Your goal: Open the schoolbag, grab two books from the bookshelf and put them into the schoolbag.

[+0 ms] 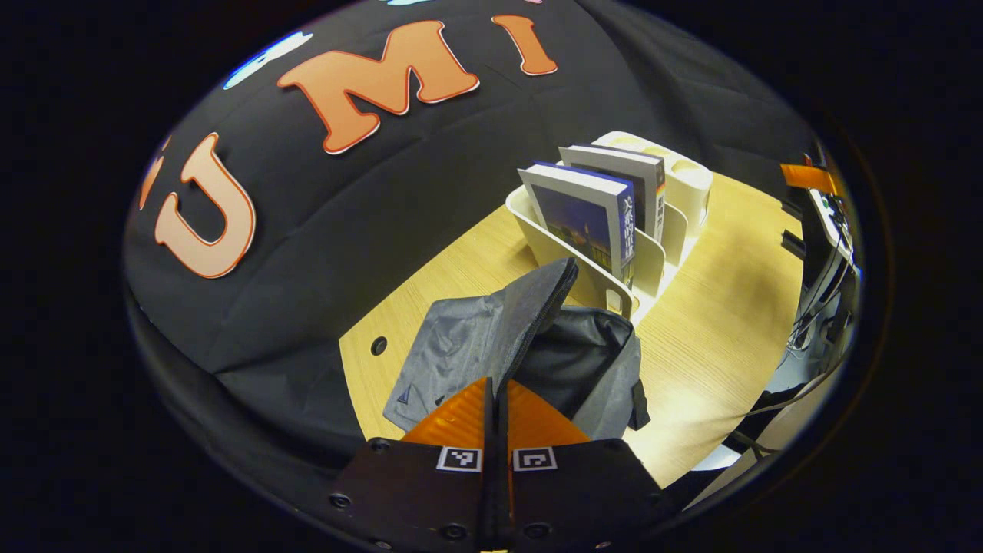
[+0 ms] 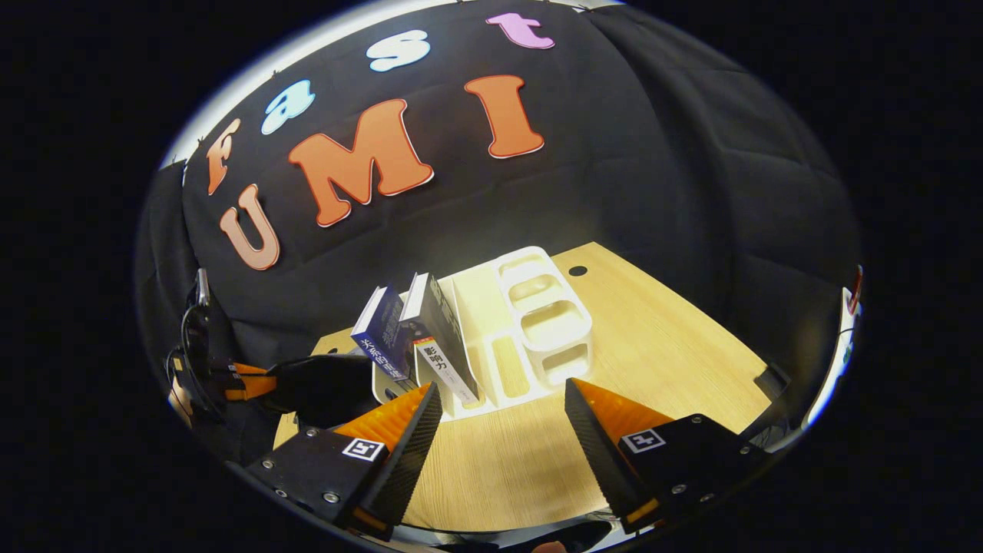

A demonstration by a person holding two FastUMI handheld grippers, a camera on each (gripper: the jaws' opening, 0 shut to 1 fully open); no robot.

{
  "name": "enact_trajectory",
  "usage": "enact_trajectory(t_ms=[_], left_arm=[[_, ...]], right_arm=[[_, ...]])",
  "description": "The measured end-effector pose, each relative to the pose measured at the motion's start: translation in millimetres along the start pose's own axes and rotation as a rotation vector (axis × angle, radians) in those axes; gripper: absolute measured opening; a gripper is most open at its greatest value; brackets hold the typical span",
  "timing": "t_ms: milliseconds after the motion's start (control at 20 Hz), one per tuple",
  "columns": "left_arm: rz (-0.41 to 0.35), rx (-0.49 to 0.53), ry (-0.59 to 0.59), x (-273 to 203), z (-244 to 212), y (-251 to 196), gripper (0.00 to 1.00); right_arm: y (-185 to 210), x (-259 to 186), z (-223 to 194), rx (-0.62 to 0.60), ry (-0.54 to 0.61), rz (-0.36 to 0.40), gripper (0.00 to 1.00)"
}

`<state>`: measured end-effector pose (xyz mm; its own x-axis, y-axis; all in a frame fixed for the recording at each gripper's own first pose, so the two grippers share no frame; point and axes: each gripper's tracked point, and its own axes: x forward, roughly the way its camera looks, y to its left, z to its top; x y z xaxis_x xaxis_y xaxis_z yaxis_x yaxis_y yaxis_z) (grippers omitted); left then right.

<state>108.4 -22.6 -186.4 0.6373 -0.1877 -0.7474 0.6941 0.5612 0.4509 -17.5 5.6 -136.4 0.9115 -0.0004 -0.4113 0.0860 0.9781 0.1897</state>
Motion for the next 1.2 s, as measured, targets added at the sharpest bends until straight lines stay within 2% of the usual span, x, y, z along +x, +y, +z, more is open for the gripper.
enact_trajectory(t_ms=[250, 500, 700, 950, 1200], left_arm=[[-0.002, -0.031, -0.031, -6.4, 17.3, 23.8, 0.01], [-0.016, -0.128, -0.076, -6.4, 37.2, 45.9, 0.01], [-0.034, -0.169, -0.088, -2.9, 41.1, 53.1, 0.01], [-0.051, -0.162, -0.088, 1.3, 34.4, 57.3, 0.01], [-0.067, -0.165, -0.095, 1.7, 29.4, 56.3, 0.01]], right_arm=[[22.5, -0.4, -16.2, -0.012, 0.049, 0.03, 0.96], [46.3, 3.4, -12.0, -0.011, 0.079, 0.082, 0.97], [82.3, 6.8, 29.7, 0.015, 0.063, 0.153, 0.96], [149.8, 31.5, 107.1, -0.13, -0.003, 0.222, 0.96], [209.3, 74.5, 129.1, -0.228, 0.128, 0.202, 0.96]])
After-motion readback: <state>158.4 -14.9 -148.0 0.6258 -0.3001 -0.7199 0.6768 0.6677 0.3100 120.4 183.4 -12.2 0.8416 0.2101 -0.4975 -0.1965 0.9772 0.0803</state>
